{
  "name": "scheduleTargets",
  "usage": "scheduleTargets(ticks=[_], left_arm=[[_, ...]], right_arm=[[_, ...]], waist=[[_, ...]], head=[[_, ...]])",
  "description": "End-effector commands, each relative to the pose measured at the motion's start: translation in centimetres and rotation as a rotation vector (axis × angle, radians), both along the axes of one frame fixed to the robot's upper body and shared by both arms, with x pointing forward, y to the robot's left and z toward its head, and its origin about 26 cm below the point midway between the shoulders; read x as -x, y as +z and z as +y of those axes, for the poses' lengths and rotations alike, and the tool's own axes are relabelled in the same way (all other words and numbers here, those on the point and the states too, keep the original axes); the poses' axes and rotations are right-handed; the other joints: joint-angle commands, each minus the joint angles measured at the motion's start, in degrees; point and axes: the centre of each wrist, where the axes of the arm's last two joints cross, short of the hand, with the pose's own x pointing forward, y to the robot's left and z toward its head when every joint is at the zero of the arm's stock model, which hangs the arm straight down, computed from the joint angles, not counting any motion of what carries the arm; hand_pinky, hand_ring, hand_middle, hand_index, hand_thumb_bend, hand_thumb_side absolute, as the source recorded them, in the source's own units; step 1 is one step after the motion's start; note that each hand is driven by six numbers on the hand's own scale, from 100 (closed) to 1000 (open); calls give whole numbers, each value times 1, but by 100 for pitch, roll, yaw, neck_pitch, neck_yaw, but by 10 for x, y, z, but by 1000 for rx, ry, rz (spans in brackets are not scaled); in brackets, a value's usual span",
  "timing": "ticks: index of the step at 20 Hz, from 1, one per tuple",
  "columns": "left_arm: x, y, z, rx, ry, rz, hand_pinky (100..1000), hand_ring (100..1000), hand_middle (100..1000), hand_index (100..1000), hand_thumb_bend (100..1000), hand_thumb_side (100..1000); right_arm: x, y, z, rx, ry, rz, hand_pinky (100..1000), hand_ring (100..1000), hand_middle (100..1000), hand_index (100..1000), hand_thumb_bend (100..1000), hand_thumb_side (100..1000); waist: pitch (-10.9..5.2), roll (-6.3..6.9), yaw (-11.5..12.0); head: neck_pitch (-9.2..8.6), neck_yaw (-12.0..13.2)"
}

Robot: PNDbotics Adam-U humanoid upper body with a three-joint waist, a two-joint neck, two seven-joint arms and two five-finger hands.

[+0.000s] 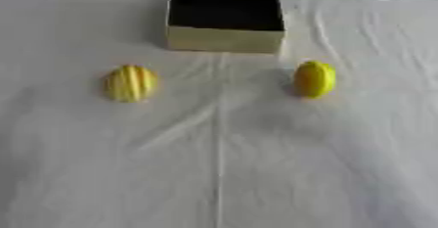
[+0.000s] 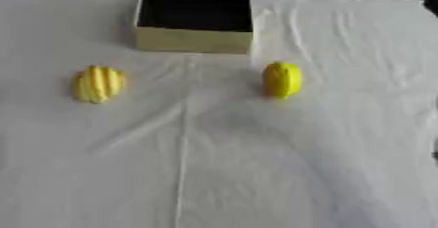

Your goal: Pick up objects on the table and place them in the box.

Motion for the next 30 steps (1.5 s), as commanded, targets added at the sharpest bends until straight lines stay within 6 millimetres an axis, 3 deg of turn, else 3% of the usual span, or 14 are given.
scheduleTargets(ticks=[1, 11, 18, 24, 30], left_arm=[[4, 7, 1, -24, -4, -20, 824, 801, 751, 844, 100, 620], [5, 6, 1, -51, -7, -10, 825, 801, 750, 843, 100, 616], [4, 9, -1, -76, -21, -16, 825, 801, 750, 843, 100, 614], [3, 11, -4, -94, -44, -11, 825, 801, 750, 843, 100, 615], [2, 11, -7, -101, -65, -5, 825, 801, 750, 843, 100, 614]], right_arm=[[6, 16, -11, 91, -40, -41, 910, 823, 635, 811, 100, 596], [18, 58, -36, 664, -178, 30, 875, 842, 727, 851, 100, 528], [18, 80, -32, 1069, -308, 81, 853, 839, 790, 872, 100, 455], [15, 77, -22, 1261, -269, 159, 861, 849, 807, 877, 100, 607], [12, 79, -14, 1337, -223, 194, 864, 853, 814, 881, 100, 653]], waist=[[-145, 0, 0], [-103, -21, -25], [-60, -25, -22], [-65, -71, 36], [-71, -91, 81]], head=[[57, 10], [134, -40], [106, -65], [104, -182], [125, -225]])
